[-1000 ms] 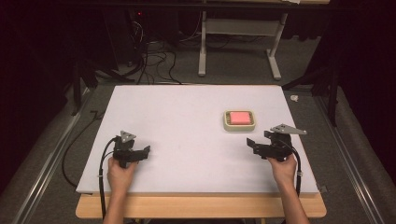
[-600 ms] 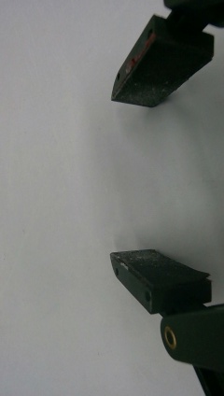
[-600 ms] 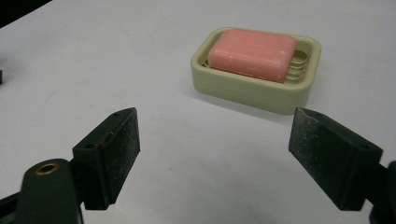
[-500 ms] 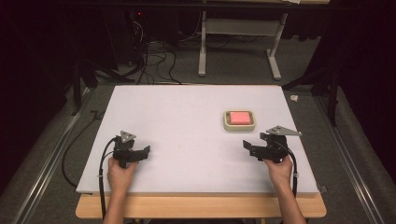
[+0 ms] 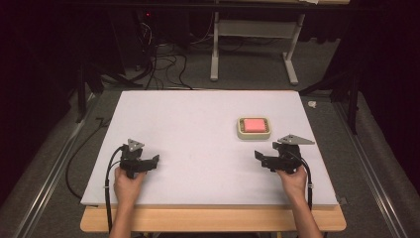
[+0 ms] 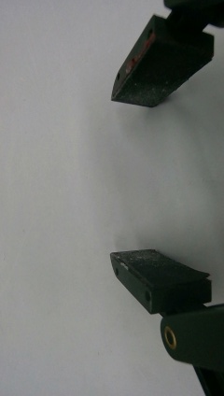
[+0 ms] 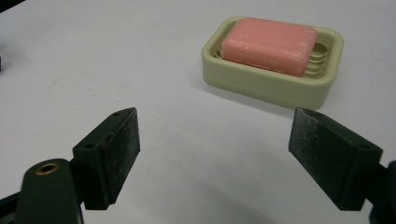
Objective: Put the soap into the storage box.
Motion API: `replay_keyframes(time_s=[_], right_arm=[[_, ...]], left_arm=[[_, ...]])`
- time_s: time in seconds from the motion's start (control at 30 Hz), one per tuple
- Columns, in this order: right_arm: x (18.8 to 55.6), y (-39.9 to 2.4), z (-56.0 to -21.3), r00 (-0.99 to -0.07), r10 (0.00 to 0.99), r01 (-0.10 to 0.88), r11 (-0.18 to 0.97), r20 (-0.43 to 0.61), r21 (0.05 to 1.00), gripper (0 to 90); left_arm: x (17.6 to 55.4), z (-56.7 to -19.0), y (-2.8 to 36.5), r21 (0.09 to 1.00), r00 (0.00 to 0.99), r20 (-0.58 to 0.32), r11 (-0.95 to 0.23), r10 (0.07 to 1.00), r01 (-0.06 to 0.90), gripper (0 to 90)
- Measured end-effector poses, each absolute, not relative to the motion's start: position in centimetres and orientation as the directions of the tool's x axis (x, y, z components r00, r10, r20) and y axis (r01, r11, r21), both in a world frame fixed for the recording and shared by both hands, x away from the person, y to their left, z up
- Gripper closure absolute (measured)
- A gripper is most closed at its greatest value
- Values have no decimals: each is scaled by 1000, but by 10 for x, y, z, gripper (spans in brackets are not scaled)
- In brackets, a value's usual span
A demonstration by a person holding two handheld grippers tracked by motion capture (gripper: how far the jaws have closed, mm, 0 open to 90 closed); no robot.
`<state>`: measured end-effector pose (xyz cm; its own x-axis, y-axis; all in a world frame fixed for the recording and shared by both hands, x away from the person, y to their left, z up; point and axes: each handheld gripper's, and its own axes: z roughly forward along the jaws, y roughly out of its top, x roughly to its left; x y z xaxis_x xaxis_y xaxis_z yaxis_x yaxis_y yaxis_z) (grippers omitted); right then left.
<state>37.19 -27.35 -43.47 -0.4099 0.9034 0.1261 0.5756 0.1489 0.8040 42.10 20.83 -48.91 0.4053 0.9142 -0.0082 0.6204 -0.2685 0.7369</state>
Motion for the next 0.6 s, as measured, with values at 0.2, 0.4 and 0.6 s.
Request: replay_keyframes(time_s=[0.2, 0.4, 0.6], right_arm=[[375, -269, -438, -419, 900, 582, 166, 118, 796, 175], [378, -263, -441, -432, 895, 586, 186, 109, 789, 176], [379, -260, -444, -440, 893, 590, 202, 100, 782, 176]], left_arm=[[421, -489, 208, 737, 405, -8, -268, 914, 620, 197], [421, -489, 208, 737, 405, -8, -268, 914, 620, 197], [421, -489, 208, 737, 405, -8, -268, 914, 620, 197]])
